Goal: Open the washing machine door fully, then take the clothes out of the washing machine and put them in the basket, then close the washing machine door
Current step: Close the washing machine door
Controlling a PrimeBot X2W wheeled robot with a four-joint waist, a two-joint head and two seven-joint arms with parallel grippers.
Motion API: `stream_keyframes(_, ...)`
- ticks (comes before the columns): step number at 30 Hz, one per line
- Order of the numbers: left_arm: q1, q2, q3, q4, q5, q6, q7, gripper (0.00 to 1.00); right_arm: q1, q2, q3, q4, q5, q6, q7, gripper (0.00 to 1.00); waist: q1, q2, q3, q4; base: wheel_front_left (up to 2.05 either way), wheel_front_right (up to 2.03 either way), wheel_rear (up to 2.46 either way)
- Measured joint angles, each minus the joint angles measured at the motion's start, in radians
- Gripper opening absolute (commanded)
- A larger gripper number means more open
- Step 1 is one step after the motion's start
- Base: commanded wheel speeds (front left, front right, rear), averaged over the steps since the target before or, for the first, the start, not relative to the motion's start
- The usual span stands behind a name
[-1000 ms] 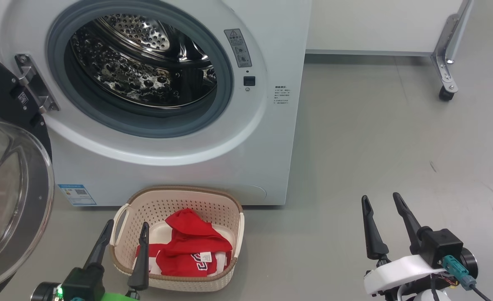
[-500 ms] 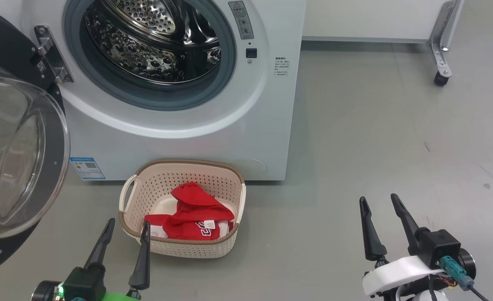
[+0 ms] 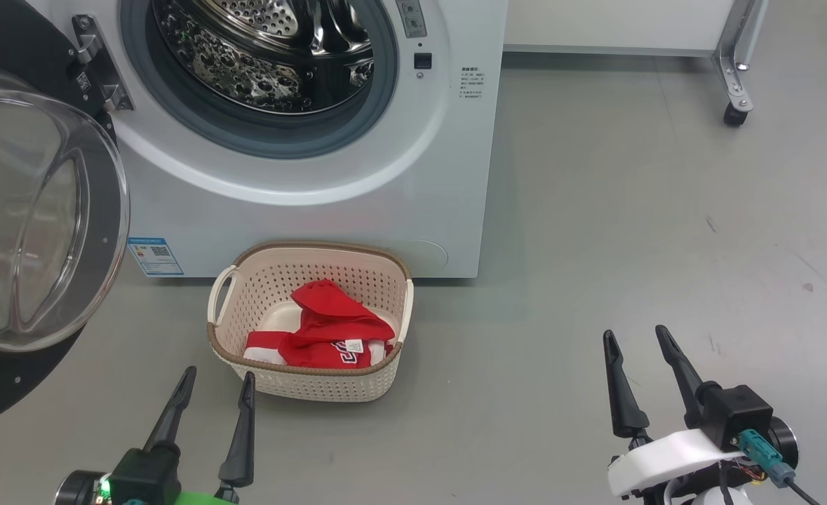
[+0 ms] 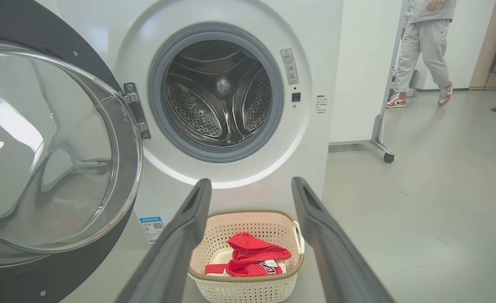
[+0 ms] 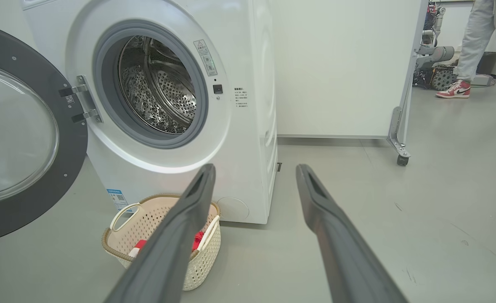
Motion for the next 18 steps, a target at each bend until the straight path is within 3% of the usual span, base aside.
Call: stream_keyframes(18,0.000,0.000,-0.002,0.000,0.000,0.003,0.000,1.00,-0.001,0.000,0.002,0.002,0.001,0.000,0.000,1.00,0.0000,0.0000,0.000,0.002,-0.29,0.29,0.00)
